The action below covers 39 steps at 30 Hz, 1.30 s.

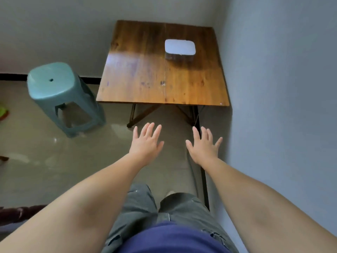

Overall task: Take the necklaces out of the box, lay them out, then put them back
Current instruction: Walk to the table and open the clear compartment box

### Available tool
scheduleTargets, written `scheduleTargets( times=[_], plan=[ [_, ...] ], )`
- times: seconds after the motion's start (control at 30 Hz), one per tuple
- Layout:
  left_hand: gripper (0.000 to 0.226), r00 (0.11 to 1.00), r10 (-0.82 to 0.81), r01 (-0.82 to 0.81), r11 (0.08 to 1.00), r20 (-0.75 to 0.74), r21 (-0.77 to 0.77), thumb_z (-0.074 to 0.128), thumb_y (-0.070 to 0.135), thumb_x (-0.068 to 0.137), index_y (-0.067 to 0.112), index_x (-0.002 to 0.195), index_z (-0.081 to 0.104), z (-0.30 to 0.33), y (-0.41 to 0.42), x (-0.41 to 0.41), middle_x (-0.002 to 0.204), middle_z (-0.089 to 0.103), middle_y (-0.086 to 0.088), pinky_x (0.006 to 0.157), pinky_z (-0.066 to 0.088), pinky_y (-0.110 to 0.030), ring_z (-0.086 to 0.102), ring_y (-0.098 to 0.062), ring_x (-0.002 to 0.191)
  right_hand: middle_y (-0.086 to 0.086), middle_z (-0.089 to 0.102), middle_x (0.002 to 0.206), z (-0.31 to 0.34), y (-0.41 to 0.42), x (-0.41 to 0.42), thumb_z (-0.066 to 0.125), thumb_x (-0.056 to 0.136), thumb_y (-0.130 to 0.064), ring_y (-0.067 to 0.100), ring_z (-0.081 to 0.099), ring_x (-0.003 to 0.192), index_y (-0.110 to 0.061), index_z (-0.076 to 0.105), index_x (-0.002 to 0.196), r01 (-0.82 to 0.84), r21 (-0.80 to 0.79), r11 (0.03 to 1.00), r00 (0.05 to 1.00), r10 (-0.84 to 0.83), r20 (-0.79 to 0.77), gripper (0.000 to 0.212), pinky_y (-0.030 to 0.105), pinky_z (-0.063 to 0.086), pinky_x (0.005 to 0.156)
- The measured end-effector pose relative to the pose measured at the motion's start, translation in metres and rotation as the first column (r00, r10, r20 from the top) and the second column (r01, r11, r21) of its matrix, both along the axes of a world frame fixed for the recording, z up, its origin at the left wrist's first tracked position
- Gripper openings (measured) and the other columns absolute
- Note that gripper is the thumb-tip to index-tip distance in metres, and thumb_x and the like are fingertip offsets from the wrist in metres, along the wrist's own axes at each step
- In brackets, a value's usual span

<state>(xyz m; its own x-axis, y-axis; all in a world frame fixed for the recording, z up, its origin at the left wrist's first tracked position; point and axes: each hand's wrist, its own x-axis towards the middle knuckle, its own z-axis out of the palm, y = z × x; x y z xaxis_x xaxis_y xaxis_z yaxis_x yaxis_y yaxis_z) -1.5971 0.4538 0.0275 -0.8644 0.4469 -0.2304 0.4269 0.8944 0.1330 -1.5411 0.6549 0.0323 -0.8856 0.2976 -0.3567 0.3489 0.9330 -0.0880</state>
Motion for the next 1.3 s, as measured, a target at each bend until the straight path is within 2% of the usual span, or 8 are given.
scheduleTargets(
  times=[0.4, 0.53, 0.67, 0.8, 0.93, 1.0, 1.13, 1.3],
  plan=[
    [0.062, 0.995, 0.018, -0.017, 1.0, 0.096, -0.005, 0.023, 0.051, 0.095, 0.025, 0.147, 0.001, -0.036, 0.047, -0.292, 0.158, 0.009, -0.004, 0.115, 0.003, -0.051, 0.002, -0.023, 0.145, 0.007, 0.007, 0.161, -0.038, 0.07, -0.28, 0.018, 0.094, -0.057, 0.027, 0.002, 0.147, -0.029, 0.001, 0.149, -0.014, 0.029, 0.999, 1.0, 0.014, -0.014, 0.064, 0.063, 0.002, 0.111],
    [0.063, 0.983, 0.045, -0.07, 0.988, 0.18, 0.138, 0.03, 0.048, 0.096, 0.019, 0.148, 0.008, -0.024, 0.078, -0.396, 0.158, 0.015, -0.005, 0.117, 0.015, -0.043, 0.012, -0.022, 0.144, 0.007, 0.011, 0.16, -0.035, 0.091, -0.377, 0.03, 0.094, -0.054, 0.028, 0.007, 0.147, -0.028, 0.009, 0.149, 0.013, 0.038, 0.999, 0.999, -0.012, -0.035, 0.065, 0.06, 0.005, 0.113],
    [0.064, 0.869, 0.2, -0.386, 0.846, 0.452, 0.369, 0.036, 0.047, 0.095, 0.023, 0.148, 0.01, -0.028, 0.127, -0.469, 0.158, 0.015, -0.001, 0.111, 0.024, -0.039, 0.02, -0.02, 0.143, 0.007, 0.017, 0.159, -0.045, 0.113, -0.473, 0.048, 0.09, -0.049, 0.03, 0.014, 0.146, -0.028, 0.019, 0.147, -0.028, 0.036, 0.999, 0.989, 0.033, -0.147, 0.068, 0.056, 0.007, 0.114],
    [0.056, 0.681, 0.264, -0.692, 0.535, 0.683, 0.485, 0.029, 0.051, 0.096, 0.026, 0.146, 0.021, -0.047, 0.165, -0.524, 0.155, 0.026, 0.003, 0.11, 0.024, -0.038, 0.025, -0.018, 0.14, 0.008, 0.016, 0.159, -0.073, 0.133, -0.543, 0.059, 0.086, -0.045, 0.031, 0.011, 0.146, -0.028, 0.018, 0.148, -0.251, 0.104, 0.962, 0.95, 0.265, -0.167, 0.076, 0.056, 0.002, 0.113],
    [0.031, 0.577, 0.222, -0.811, 0.27, 0.786, 0.519, 0.027, 0.049, 0.095, 0.045, 0.108, 0.055, -0.063, 0.18, -0.543, 0.106, 0.059, 0.027, 0.086, 0.041, -0.023, 0.053, 0.006, 0.105, 0.012, 0.029, 0.155, -0.091, 0.149, -0.565, 0.069, 0.083, -0.028, 0.036, 0.022, 0.143, -0.024, 0.03, 0.146, -0.403, 0.14, 0.905, 0.881, 0.425, -0.207, 0.074, 0.056, 0.011, 0.113],
    [0.031, 0.554, 0.231, -0.83, 0.218, 0.8, 0.513, 0.026, 0.053, 0.093, 0.052, 0.1, 0.056, -0.066, 0.183, -0.541, 0.104, 0.06, 0.032, 0.086, 0.04, -0.023, 0.052, 0.01, 0.102, 0.015, 0.034, 0.152, -0.086, 0.153, -0.565, 0.069, 0.083, -0.023, 0.039, 0.028, 0.14, -0.019, 0.036, 0.144, -0.448, 0.134, 0.884, 0.848, 0.468, -0.249, 0.069, 0.053, 0.018, 0.113],
    [0.047, 0.489, 0.222, -0.872, 0.133, 0.844, 0.471, 0.019, 0.055, 0.094, 0.04, 0.126, 0.051, -0.068, 0.183, -0.535, 0.13, 0.052, 0.018, 0.104, 0.034, -0.032, 0.042, -0.007, 0.125, 0.016, 0.039, 0.149, -0.051, 0.165, -0.573, 0.06, 0.09, -0.028, 0.038, 0.033, 0.138, -0.018, 0.039, 0.142, -0.552, 0.04, 0.833, 0.806, 0.546, -0.231, 0.057, 0.048, 0.027, 0.11],
    [0.042, 0.614, 0.294, -0.788, 0.285, 0.733, 0.546, 0.044, 0.019, 0.097, 0.028, 0.137, 0.042, -0.068, 0.184, -0.537, 0.129, 0.047, 0.02, 0.098, 0.034, -0.022, 0.044, -0.003, 0.121, 0.006, 0.072, 0.11, 0.006, 0.207, -0.639, 0.061, 0.088, -0.03, 0.029, 0.066, 0.099, -0.017, 0.067, 0.114, -0.402, -0.223, 0.888, 0.818, 0.239, -0.523, 0.03, 0.032, 0.049, 0.078]
  ],
)
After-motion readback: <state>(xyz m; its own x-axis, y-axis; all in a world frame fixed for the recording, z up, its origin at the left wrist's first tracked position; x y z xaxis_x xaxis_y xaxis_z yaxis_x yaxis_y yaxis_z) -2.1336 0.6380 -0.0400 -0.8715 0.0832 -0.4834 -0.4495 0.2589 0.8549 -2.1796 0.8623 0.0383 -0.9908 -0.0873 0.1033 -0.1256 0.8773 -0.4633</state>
